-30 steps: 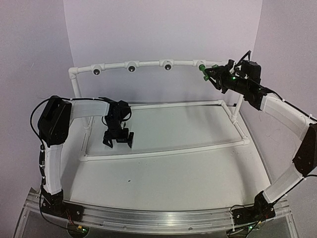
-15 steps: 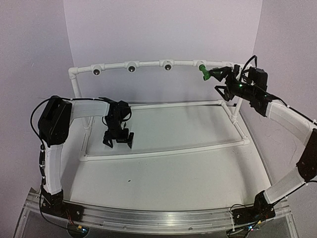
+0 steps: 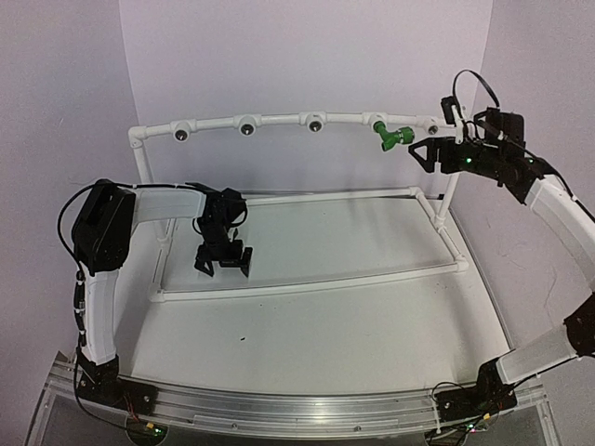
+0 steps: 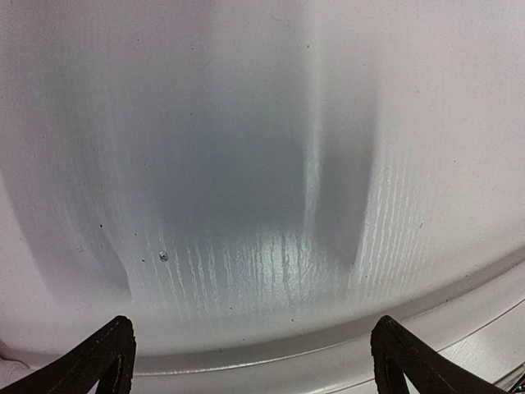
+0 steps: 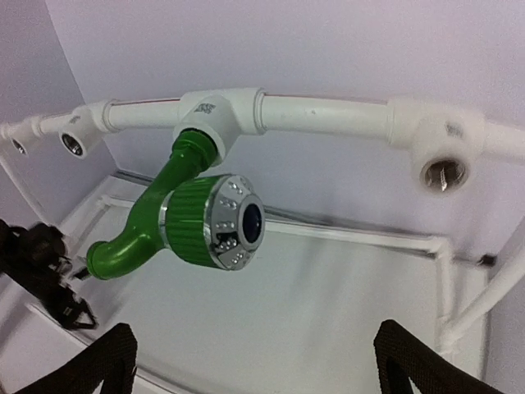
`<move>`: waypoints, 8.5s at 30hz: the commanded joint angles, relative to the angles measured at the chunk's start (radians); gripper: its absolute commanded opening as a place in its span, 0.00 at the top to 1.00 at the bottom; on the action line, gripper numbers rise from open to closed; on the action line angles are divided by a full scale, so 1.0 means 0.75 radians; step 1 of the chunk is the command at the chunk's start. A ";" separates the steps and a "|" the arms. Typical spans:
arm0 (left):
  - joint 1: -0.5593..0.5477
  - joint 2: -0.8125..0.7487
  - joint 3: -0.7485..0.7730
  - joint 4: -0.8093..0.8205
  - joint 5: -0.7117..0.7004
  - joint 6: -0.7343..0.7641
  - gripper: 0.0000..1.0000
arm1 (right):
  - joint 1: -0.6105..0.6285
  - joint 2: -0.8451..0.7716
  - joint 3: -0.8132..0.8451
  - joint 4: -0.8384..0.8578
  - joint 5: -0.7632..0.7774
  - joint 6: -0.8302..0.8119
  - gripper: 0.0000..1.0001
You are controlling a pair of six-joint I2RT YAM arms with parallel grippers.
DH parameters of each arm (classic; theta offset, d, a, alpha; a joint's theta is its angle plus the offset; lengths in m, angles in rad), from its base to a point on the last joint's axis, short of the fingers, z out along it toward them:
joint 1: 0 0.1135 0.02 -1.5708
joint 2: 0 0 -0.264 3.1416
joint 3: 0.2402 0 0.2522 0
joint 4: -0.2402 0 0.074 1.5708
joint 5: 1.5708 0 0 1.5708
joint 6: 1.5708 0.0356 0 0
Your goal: Install the water faucets
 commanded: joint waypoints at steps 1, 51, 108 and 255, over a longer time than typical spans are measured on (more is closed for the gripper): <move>0.003 0.022 0.033 0.027 0.020 0.013 0.00 | 0.158 -0.038 0.111 -0.091 0.417 -0.690 0.02; 0.003 -0.006 -0.008 0.044 0.018 -0.005 0.00 | 0.506 0.337 0.098 0.480 1.006 -0.571 0.67; 0.011 -0.004 0.004 0.003 0.008 0.016 0.00 | 0.127 0.255 -0.068 0.807 -0.452 1.412 0.07; 0.017 -0.059 -0.002 0.001 -0.014 0.017 0.00 | 0.500 0.137 -0.162 0.645 0.820 -0.485 0.04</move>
